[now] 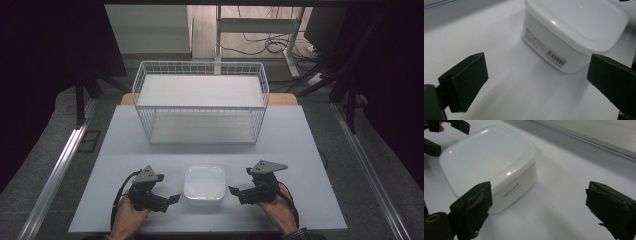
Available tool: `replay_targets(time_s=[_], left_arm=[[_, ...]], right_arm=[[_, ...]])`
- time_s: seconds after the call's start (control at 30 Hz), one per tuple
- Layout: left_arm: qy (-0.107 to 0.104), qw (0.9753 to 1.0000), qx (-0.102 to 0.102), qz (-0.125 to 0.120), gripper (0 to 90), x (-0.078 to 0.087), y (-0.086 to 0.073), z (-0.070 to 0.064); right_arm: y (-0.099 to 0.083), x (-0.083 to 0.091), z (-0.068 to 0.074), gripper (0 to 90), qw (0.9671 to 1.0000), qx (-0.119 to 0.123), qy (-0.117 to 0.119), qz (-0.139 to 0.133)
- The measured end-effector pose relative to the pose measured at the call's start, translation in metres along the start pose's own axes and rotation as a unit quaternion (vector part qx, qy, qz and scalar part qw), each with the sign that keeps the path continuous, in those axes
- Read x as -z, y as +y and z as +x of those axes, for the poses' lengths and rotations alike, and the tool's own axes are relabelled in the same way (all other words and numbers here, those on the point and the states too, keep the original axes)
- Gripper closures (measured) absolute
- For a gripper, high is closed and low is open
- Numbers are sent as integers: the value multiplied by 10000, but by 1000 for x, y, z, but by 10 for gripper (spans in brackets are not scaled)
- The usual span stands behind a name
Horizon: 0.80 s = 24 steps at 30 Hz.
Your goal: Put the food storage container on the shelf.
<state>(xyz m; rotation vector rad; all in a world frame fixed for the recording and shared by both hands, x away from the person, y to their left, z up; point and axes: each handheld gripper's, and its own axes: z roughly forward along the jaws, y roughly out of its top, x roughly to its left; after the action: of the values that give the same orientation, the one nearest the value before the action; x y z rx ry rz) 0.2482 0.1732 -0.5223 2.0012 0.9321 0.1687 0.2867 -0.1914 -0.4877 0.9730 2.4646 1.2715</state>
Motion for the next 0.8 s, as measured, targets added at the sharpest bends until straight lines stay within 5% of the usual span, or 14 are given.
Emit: replay_targets(time_s=[0.3, 0.53, 0.67, 0.8], left_arm=[[-68, 9998, -113, -114, 35, 1, 18, -5], [-256, 9994, -235, 85, 34, -11, 36, -10], [-203, 9991, -253, 270, 50, -23, 41, -10], [-378, 9988, -73, 297, 81, -31, 45, -5]], right_arm=[[10, -6, 8, 52, 10000, 86, -39, 7], [19, -15, 19, 18, 9998, 141, 79, 116], [21, -21, 22, 22, 9991, 67, 218, 368], [22, -29, 20, 60, 9974, -182, 403, 566]])
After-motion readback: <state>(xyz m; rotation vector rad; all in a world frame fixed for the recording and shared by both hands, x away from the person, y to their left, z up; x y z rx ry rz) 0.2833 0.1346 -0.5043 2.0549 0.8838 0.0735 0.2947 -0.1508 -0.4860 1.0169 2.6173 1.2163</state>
